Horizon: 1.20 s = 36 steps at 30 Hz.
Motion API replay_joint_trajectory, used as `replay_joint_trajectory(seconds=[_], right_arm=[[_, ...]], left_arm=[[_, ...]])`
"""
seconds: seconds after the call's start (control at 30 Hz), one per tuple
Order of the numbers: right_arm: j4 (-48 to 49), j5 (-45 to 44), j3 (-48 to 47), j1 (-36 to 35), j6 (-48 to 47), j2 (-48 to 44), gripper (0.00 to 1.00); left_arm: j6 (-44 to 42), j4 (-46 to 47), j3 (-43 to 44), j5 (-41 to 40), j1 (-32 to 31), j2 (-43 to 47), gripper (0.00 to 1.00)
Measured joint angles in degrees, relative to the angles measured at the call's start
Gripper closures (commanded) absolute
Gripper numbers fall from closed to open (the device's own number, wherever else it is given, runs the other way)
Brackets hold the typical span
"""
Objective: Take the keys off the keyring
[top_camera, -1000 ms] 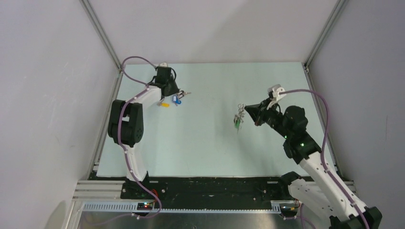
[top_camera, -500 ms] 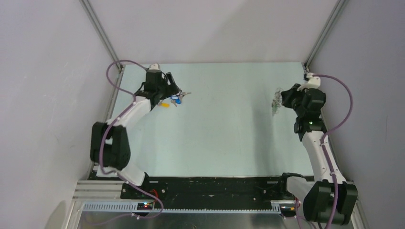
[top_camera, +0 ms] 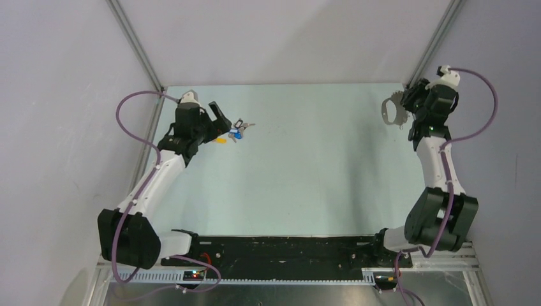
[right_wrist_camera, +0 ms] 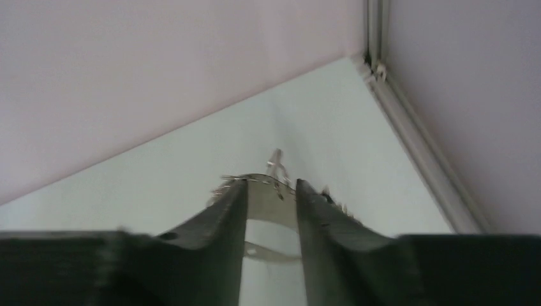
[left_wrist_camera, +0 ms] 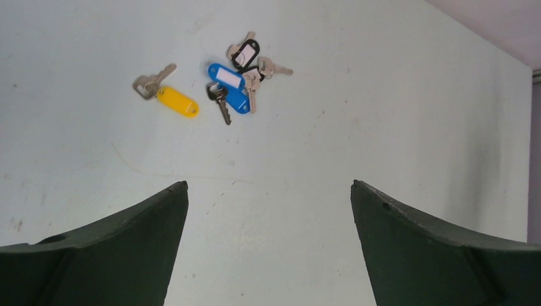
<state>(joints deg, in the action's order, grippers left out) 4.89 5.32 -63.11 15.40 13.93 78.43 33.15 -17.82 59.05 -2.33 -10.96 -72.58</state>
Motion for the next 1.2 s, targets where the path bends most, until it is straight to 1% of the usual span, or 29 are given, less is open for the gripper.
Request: replay_joint_trajectory(seconds=[0.03,0.07,0.13,0.23,0.33,0.47,0.57,0.6,0.67,0.8,0.9,1.03,1.2], right_arm=[[0.3,-0.3,-2.1,0.0,0.1,1.9,0.20],[0.6,-0.6,-3.6,0.0,0.5,3.1,0.06],[0.8,-1.8,-4.9,-0.3,0.6,3.8,0.01],[-0.3,-3.4,-5.0,-1.0,0.2,1.8,0.01],[-2.3,-3.2,-5.0,-1.1,0.0,-1.9,0.00],[-6.1,-1.4,-5.0,-1.2,0.5,-10.7,0.01],[-8.0,0.8,-4.3,-1.2,2.3,-19.7,0.01],[-8.3,1.2,-4.0,-1.2,2.6,-21.2,0.01],[-8.0,2.0,-1.6,-1.3,3.3,-26.4,0.01],[-8.9,2.6,7.2,-1.5,4.5,-37.3,0.01],[-9.9,2.5,13.6,-1.6,5.6,-43.7,0.00],[-11.4,2.7,18.5,-1.7,6.3,-47.4,0.01],[-13.2,2.9,20.0,-1.7,6.4,-47.5,0.01]], left_arm=[[-0.1,-1.0,0.2,0.2,0.2,0.2,0.00],[-0.1,-1.9,0.3,0.3,0.3,0.4,0.00],[-0.1,-3.2,0.6,0.6,0.4,1.2,0.00],[-0.1,-5.3,0.6,-0.2,0.4,3.5,0.00],[-0.2,-7.5,0.7,-2.2,0.4,6.5,0.00],[-0.8,-10.8,2.0,-3.4,0.4,10.8,0.00],[-1.2,-11.8,2.8,-3.7,0.4,15.2,0.00],[-1.6,-12.0,2.9,-3.7,0.4,16.9,0.00],[-2.9,-12.3,2.9,-3.4,0.5,20.6,0.00],[-7.8,-12.3,2.5,-1.6,0.5,26.7,0.00],[-10.4,-11.2,-0.1,-0.8,0.5,30.2,0.00],[-12.1,-10.5,-4.2,-0.5,0.5,32.5,0.00],[-13.0,-10.6,-6.5,-1.7,0.5,32.6,0.00]])
